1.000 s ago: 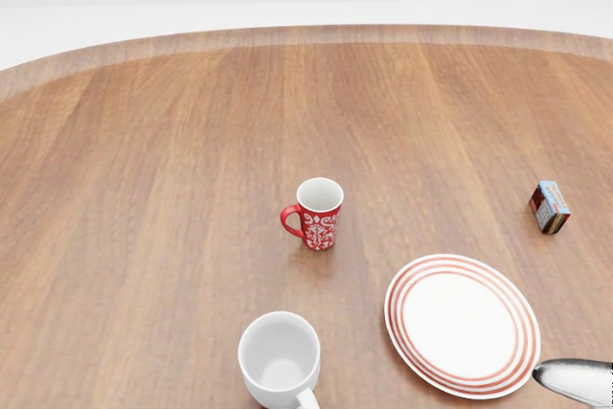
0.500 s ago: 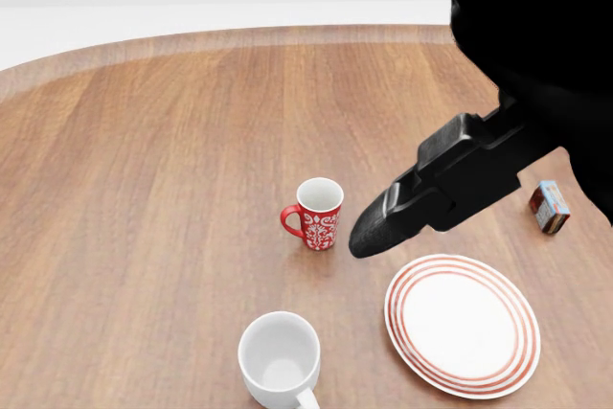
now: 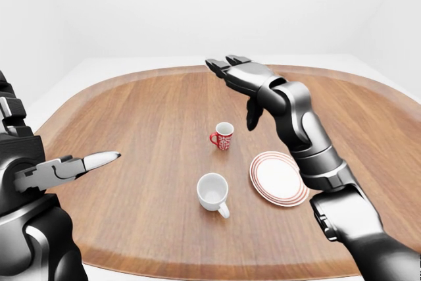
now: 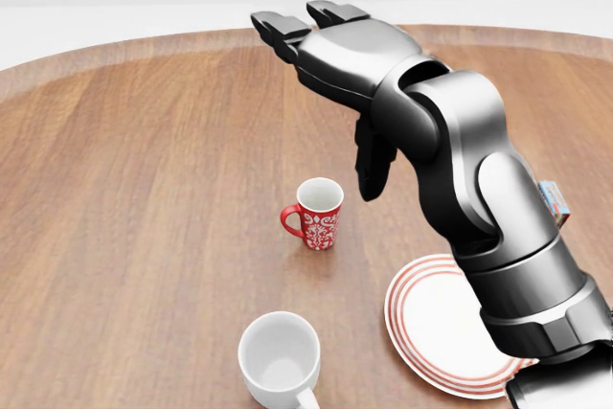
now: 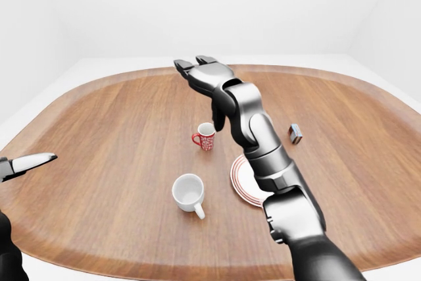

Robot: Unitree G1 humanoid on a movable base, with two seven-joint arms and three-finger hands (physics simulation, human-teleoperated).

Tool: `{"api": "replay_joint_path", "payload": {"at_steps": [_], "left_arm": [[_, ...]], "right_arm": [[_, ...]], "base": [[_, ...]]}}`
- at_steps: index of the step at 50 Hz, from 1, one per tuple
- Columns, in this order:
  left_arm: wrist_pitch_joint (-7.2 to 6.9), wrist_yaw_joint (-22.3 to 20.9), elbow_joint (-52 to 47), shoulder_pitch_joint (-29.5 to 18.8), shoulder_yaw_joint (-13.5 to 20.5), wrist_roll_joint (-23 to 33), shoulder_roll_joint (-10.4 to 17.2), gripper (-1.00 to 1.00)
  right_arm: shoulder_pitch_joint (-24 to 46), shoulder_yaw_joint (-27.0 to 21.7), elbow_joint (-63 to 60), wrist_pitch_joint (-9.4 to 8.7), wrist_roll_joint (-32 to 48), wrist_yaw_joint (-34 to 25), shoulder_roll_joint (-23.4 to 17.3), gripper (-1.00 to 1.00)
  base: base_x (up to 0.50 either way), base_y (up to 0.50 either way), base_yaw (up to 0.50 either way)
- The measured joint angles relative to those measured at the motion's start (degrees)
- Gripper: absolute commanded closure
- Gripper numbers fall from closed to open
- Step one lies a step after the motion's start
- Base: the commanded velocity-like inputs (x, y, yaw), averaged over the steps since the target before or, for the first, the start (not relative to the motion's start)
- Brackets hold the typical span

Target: Put the white mug on the plate.

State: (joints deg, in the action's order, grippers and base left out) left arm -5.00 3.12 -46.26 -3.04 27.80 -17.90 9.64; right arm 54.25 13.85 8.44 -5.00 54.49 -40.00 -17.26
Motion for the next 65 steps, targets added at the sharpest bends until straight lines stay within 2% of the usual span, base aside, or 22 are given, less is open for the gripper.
{"api": "replay_joint_path", "payload": {"at_steps": [12, 21, 29, 41, 51, 65], "left_arm": [[0.0, -0.08, 0.07, 0.19, 0.05, 0.01, -0.09, -1.0], [0.0, -0.15, 0.01, 0.33, 0.0, 0.1, -0.19, -1.0], [0.0, -0.29, 0.08, 0.48, -0.09, 0.28, -0.36, -1.0], [0.0, -0.39, 0.35, 0.62, -0.17, 0.38, -0.5, -1.0], [0.0, -0.32, 0.26, 0.56, -0.06, 0.25, -0.43, -1.0], [0.0, -0.22, 0.38, 0.42, 0.0, 0.09, -0.29, -1.0]], "right_arm": [[-5.3, 17.06, -1.23, 0.0, -4.21, 0.0, -5.64, -1.0], [-8.83, 25.87, -6.04, 0.0, -6.83, 0.0, -8.35, -1.0], [-11.63, 32.31, -10.14, 0.0, -6.92, 0.0, -8.29, -1.0], [-14.77, 36.4, -11.66, 0.0, -5.5, 0.0, -6.49, -1.0], [-16.51, 37.72, -11.12, 0.0, -3.94, 0.0, -4.65, -1.0], [-19.15, 35.03, -6.42, 0.0, 0.76, 0.0, -0.14, -1.0]], "base": [[0.0, 0.0, 0.0], [0.0, 0.0, 0.0], [0.0, 0.0, 0.0], [0.0, 0.0, 0.0], [0.0, 0.0, 0.0], [0.0, 0.0, 0.0]]}}
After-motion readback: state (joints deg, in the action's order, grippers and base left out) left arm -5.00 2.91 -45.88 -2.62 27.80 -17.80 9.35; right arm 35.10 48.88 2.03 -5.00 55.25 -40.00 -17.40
